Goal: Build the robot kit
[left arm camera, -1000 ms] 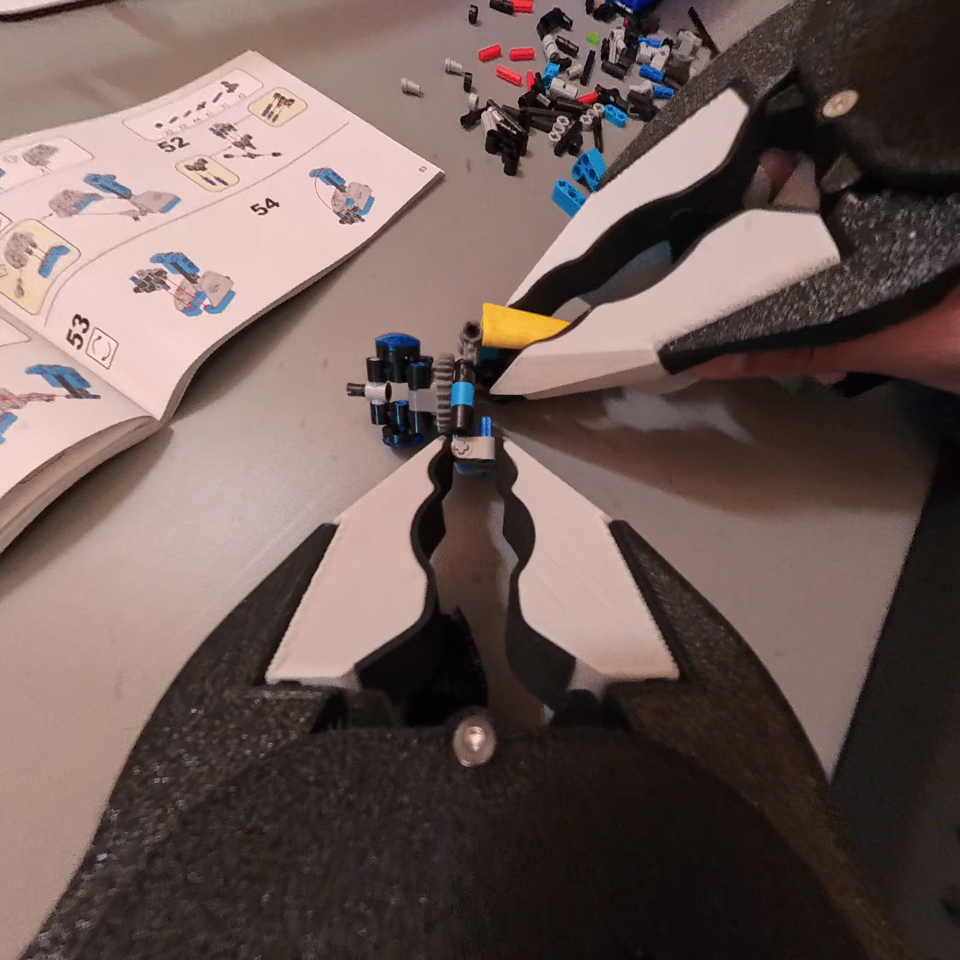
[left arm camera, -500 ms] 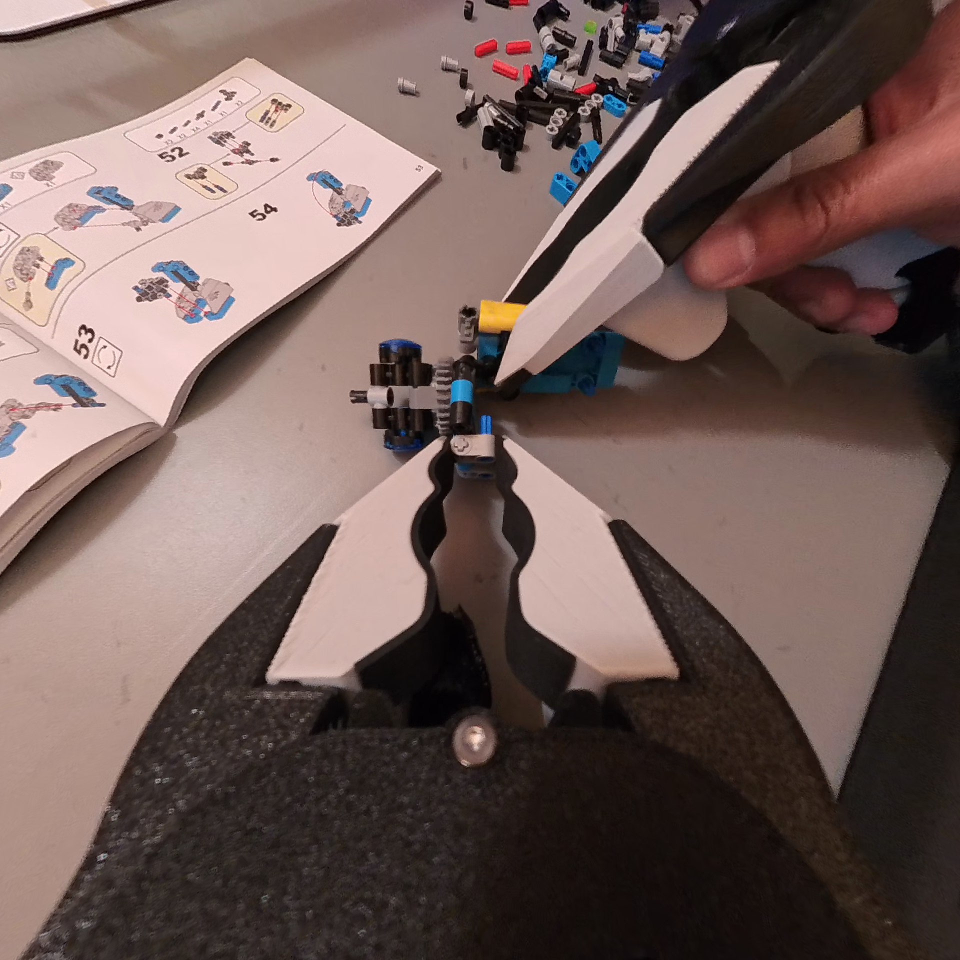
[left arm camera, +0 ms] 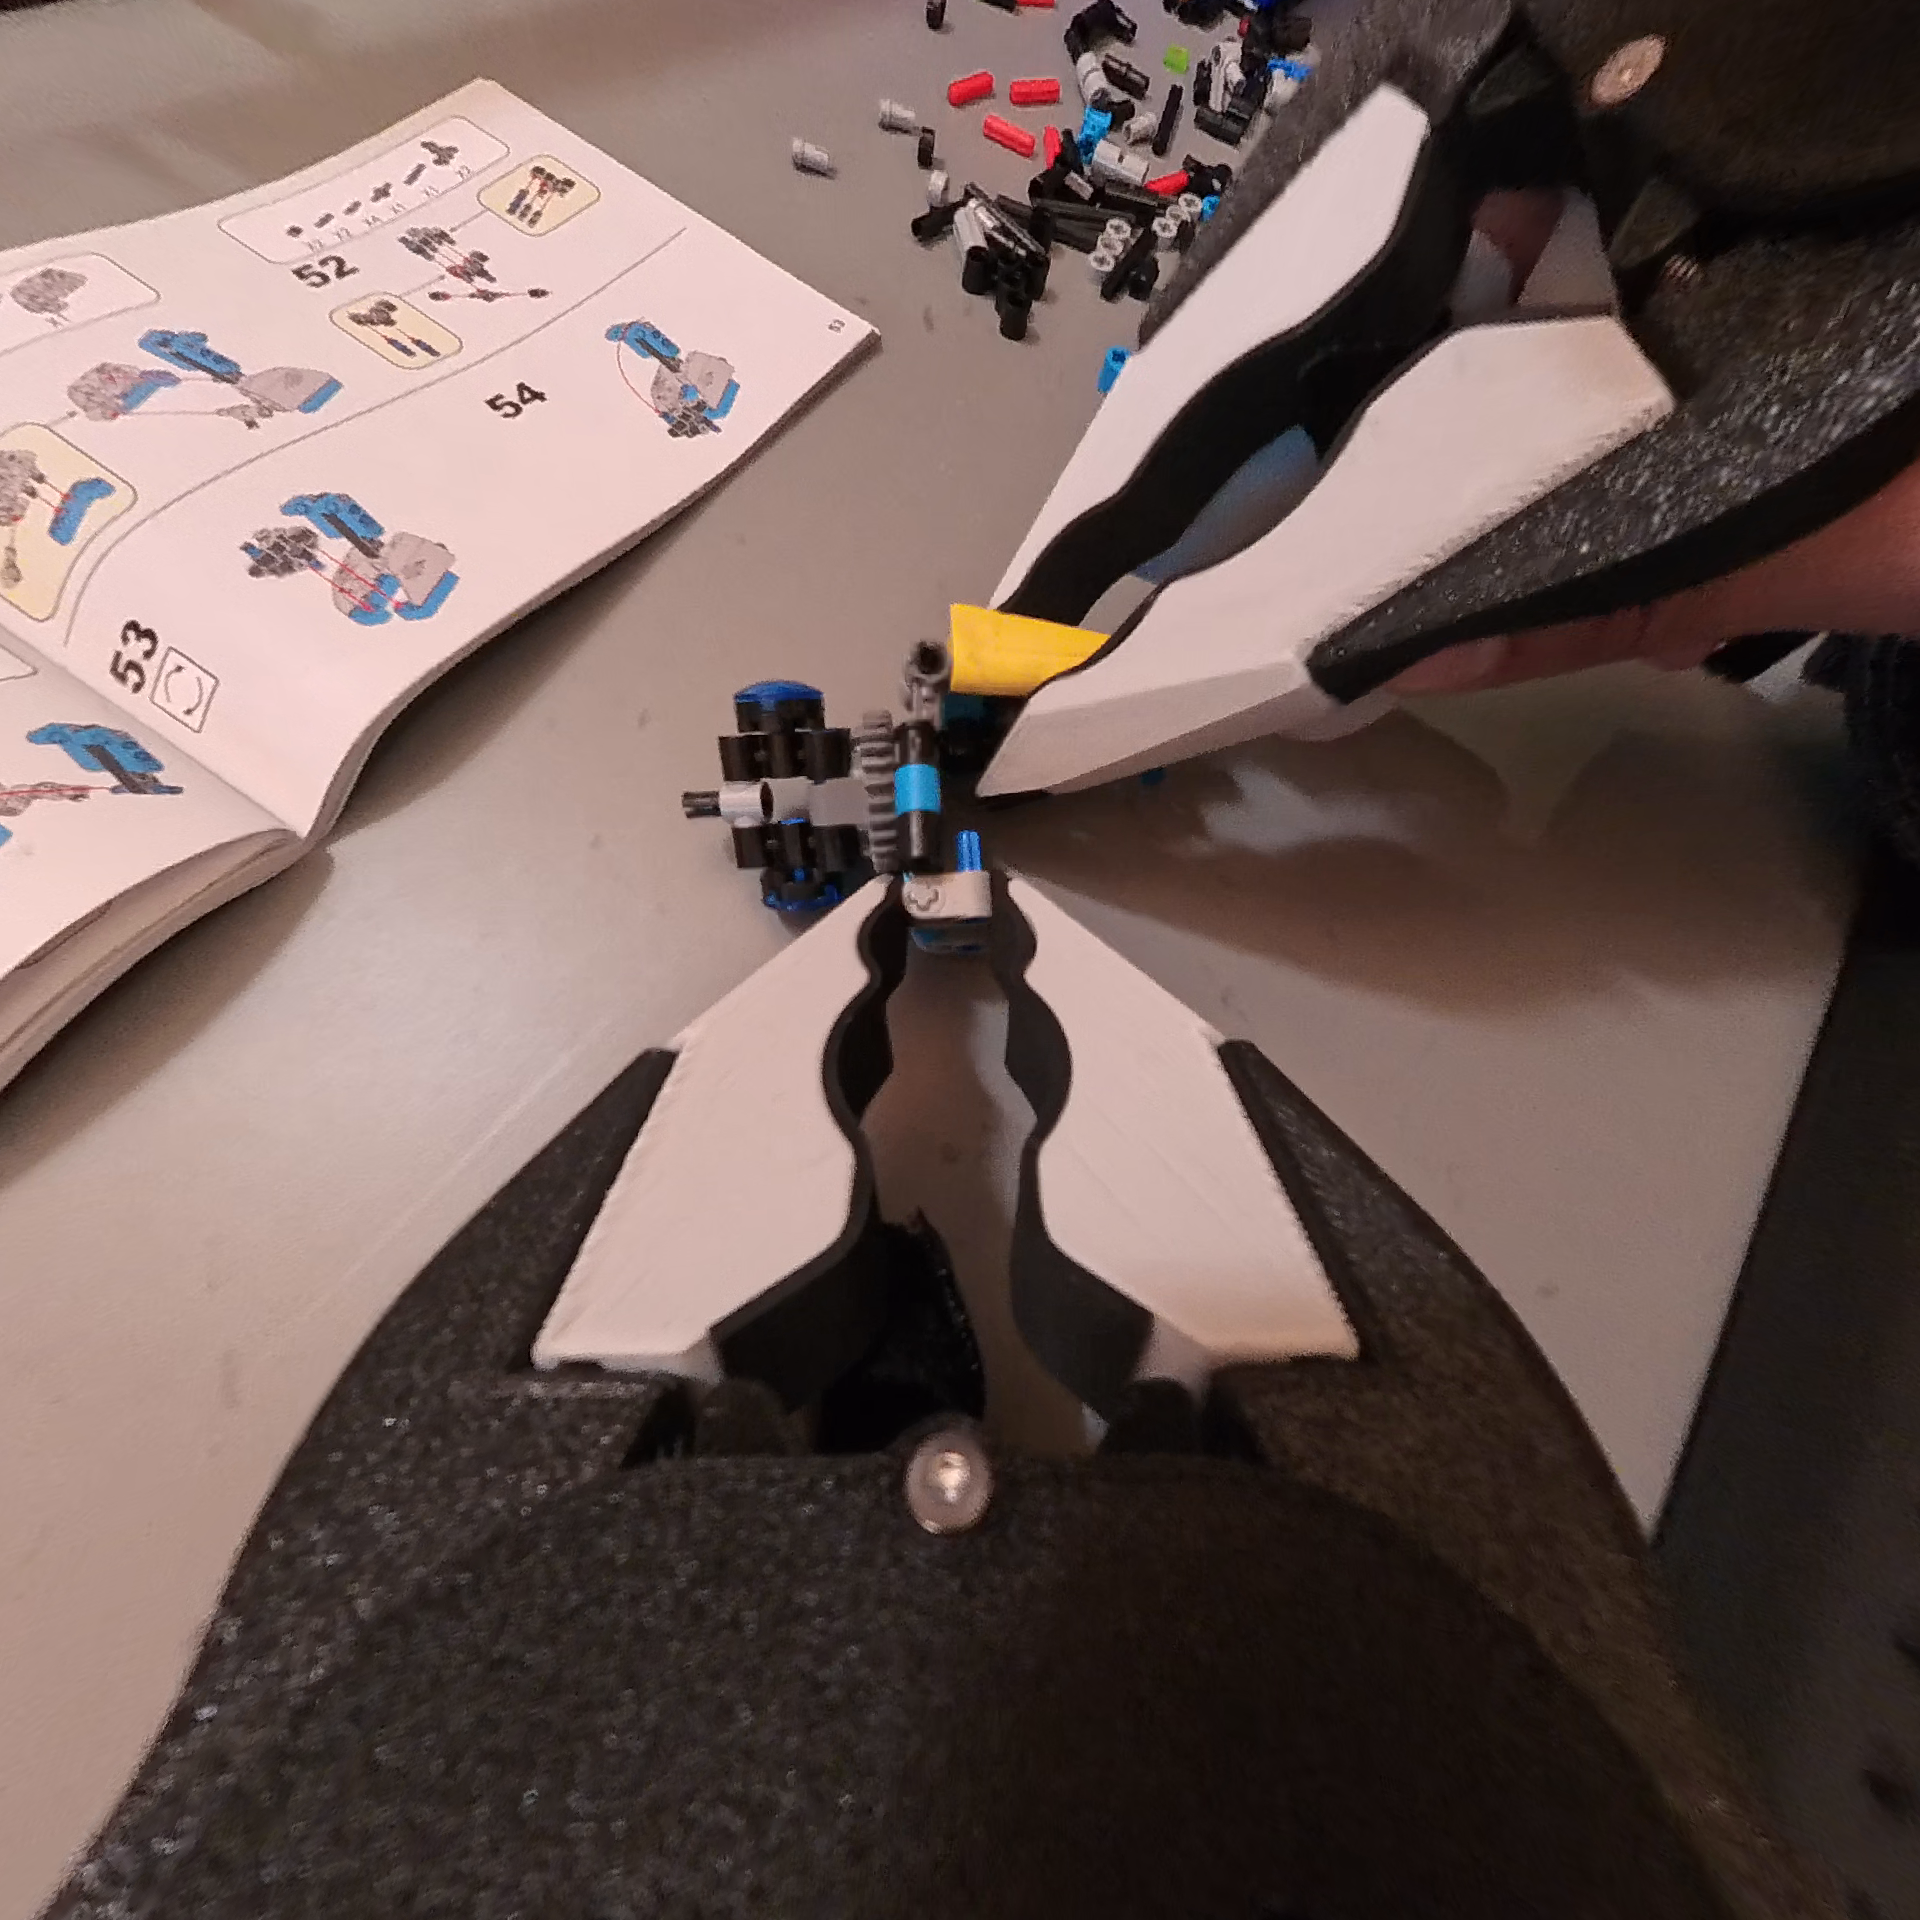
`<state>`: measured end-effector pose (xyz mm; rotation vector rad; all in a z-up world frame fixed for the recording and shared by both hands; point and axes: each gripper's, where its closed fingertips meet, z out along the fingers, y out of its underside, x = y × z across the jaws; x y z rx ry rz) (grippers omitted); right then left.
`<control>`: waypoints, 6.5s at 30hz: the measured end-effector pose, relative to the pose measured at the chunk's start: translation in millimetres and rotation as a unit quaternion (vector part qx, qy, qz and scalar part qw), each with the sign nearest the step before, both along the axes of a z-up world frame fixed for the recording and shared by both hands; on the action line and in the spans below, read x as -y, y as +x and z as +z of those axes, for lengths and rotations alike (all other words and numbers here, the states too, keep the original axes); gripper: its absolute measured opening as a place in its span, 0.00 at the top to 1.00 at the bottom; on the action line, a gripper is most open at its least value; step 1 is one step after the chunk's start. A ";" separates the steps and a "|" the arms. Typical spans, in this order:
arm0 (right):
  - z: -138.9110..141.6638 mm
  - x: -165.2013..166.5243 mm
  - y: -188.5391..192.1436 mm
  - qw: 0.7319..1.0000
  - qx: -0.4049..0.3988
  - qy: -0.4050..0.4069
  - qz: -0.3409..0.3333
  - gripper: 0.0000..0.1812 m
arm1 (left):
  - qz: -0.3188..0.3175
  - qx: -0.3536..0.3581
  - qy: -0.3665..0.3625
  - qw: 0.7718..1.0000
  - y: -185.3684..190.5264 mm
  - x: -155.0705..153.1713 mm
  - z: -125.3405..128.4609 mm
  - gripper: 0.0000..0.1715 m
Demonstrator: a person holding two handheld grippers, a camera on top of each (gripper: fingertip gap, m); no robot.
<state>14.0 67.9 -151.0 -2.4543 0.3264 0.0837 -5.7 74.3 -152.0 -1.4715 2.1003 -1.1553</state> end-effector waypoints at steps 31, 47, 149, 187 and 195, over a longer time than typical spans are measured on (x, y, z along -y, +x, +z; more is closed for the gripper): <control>152.7 33.9 -102.5 0.751 -0.468 0.384 0.262 0.91 | -0.209 0.197 -0.262 0.921 -78.3 40.6 135.6 0.77; 118.4 14.6 -83.9 0.895 -0.132 0.367 0.216 0.91 | -0.151 0.157 -0.224 0.950 -55.8 32.3 103.7 0.92; 139.4 5.4 -76.5 0.831 -0.319 0.432 0.144 0.90 | -0.117 0.241 -0.330 0.905 -61.3 -12.0 158.3 0.91; 11.6 48.7 -10.6 0.987 -0.031 0.155 -0.043 0.95 | -0.055 0.091 0.143 0.984 0.8 5.6 4.8 0.90; 14.2 43.8 -15.6 0.987 -0.004 0.160 -0.018 0.94 | -0.037 0.092 0.149 0.984 1.4 6.7 4.7 0.91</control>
